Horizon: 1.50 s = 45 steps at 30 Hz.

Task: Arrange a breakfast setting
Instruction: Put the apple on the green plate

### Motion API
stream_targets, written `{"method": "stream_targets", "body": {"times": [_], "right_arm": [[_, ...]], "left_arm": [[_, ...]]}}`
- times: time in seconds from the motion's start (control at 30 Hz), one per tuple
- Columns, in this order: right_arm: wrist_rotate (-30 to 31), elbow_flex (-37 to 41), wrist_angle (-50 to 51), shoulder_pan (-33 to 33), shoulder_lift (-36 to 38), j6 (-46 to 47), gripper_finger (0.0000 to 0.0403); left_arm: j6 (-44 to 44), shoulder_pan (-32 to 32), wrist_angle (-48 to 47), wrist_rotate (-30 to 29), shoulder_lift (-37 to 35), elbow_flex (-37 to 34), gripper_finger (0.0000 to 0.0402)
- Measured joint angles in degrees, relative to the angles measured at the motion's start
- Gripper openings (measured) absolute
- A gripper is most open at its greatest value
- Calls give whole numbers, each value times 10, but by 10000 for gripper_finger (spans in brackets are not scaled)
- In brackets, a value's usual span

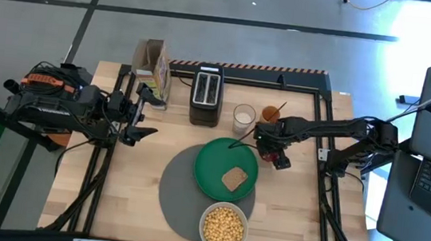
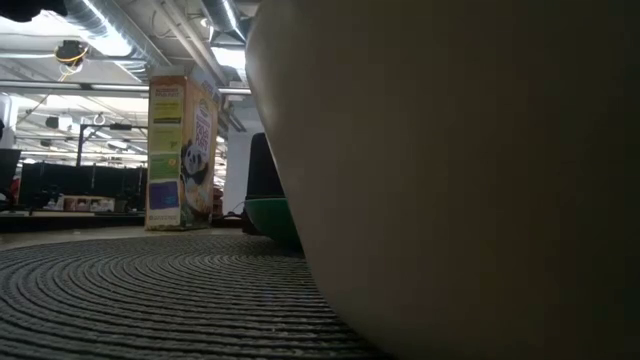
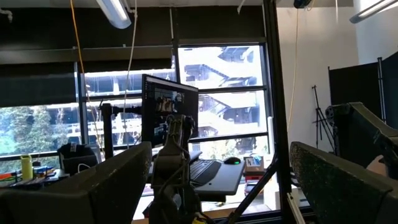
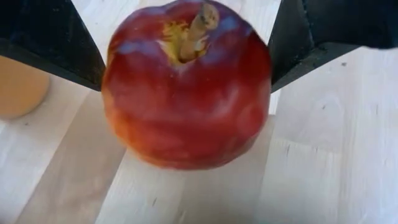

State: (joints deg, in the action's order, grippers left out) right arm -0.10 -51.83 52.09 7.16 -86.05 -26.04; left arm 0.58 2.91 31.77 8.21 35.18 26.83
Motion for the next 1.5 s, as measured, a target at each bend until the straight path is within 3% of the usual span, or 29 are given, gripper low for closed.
{"method": "stream_targets", "body": {"times": [0.2, 0.5, 0.73, 1.27, 1.5], "right_arm": [[-5, 0, -17, 0, 0, 0, 382], [-30, 0, -16, 0, 0, -13, 301], [-33, -10, 33, 0, 0, -14, 312], [-8, -165, 113, -12, 0, -18, 304], [-10, -276, 125, -69, -67, -45, 300]], "left_arm": [[0, 0, 0, 0, 0, 0, 376], [0, 0, 0, 0, 0, 0, 376], [0, 0, 0, 0, 0, 0, 376], [0, 0, 0, -4, 0, 0, 376], [1, 0, 3, -4, 0, 0, 376]]}}
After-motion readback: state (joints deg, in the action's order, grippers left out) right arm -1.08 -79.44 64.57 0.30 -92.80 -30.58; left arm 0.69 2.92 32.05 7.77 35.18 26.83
